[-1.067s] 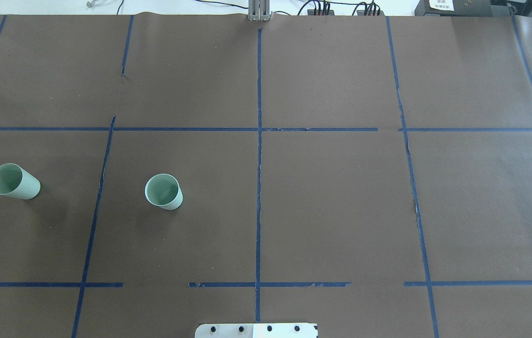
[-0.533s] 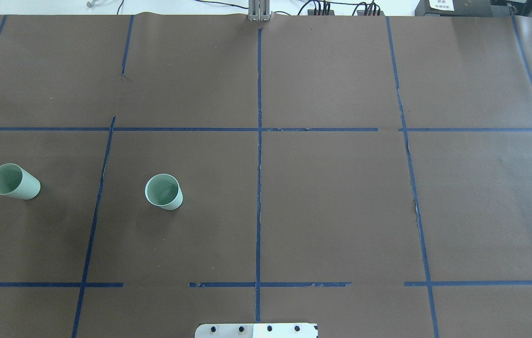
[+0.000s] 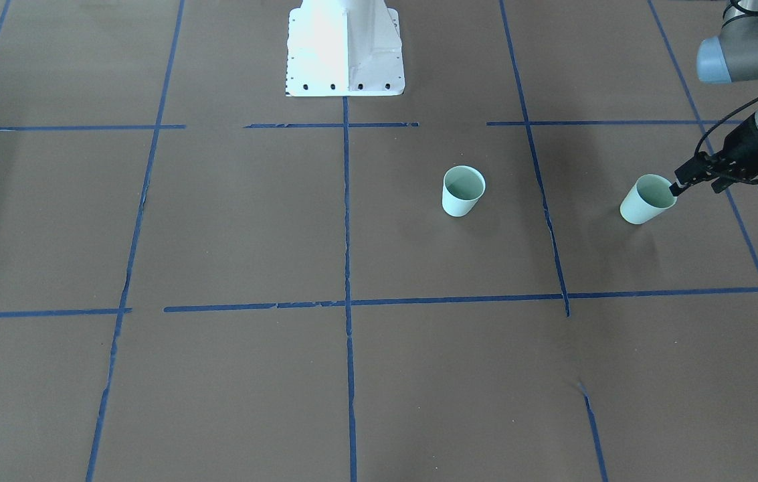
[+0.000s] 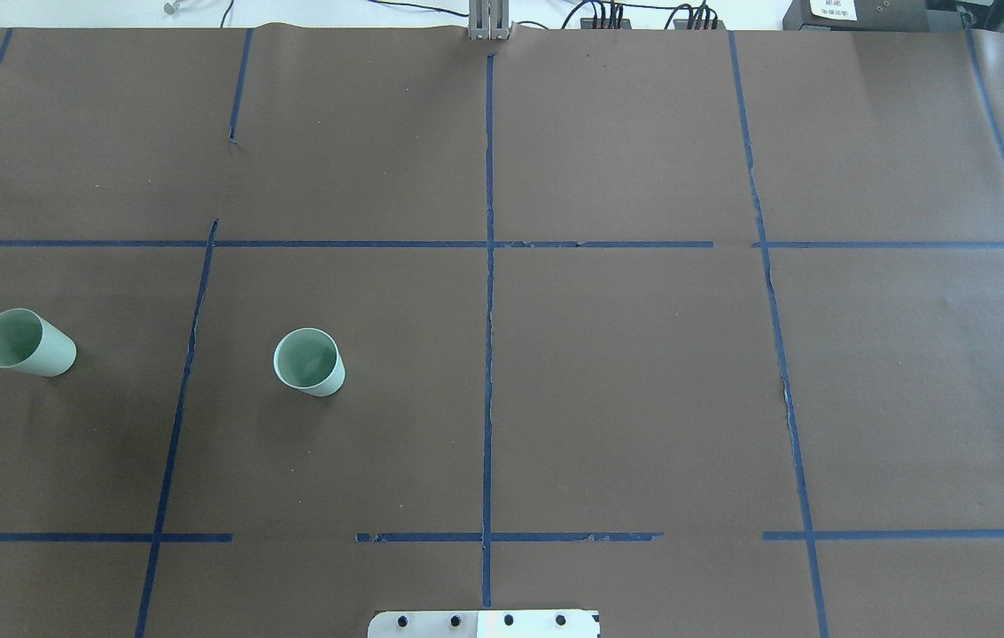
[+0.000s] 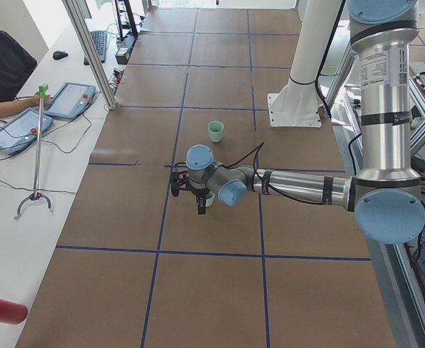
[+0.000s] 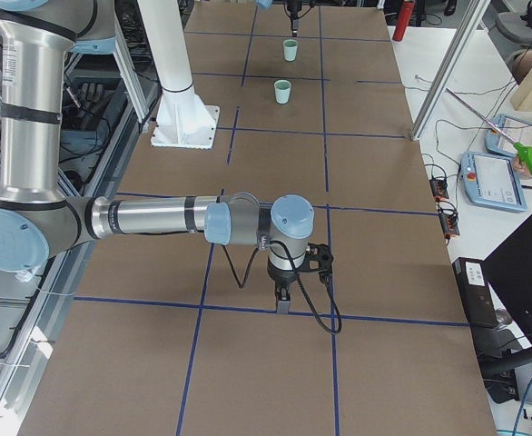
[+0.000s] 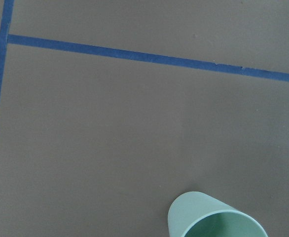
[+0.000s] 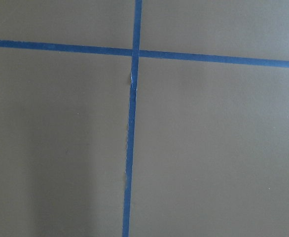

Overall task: Stack cups
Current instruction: 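Lower the left gripper onto the outer green cup and grasp its rim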

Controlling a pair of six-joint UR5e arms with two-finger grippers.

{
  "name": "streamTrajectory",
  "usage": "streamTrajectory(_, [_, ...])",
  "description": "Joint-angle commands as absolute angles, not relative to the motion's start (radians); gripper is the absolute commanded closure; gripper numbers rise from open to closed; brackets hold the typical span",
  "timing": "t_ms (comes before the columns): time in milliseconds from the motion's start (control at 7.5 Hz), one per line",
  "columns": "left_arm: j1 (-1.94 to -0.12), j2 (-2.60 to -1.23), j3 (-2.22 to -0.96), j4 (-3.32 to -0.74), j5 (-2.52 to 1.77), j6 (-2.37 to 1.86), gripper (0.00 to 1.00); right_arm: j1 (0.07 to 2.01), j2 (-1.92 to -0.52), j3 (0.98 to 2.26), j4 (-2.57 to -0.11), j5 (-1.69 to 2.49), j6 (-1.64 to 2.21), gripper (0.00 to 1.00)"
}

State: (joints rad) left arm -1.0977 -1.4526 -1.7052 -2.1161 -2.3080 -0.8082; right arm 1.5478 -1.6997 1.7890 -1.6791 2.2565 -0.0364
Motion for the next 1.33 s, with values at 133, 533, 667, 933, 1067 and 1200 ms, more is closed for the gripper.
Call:
streamTrajectory(133, [-1.048, -1.459, -1.69, -2.12, -2.309, -0.81, 0.0, 1.548, -1.7, 1.789, -1.678, 2.256, -0.037, 0.0])
streamTrajectory(533, [-1.022, -1.477, -1.664, -2.121, -2.309, -0.813, 0.27, 1.548, -1.7, 1.789, -1.68, 2.256, -0.037, 0.0])
streamTrajectory(667, [-1.019, -1.483, -1.657, -2.121, -2.309, -0.813, 0.36, 1.548, -1.7, 1.789, -1.678, 2.256, -0.035, 0.0])
streamTrajectory(933, [-1.016, -1.493, -1.646, -2.121, -2.309, -0.813, 0.54, 1.548, -1.7, 1.789, -1.678, 2.256, -0.035, 0.0])
streamTrajectory(1067, [-1.015, -1.493, -1.652, -2.121, -2.309, -0.815, 0.78, 1.548, -1.7, 1.789, -1.68, 2.256, -0.037, 0.0])
streamTrajectory(1200, [-1.015, -1.493, -1.657, -2.121, -2.309, -0.815, 1.0, 1.548, -1.7, 1.789, -1.68, 2.256, -0.037, 0.0])
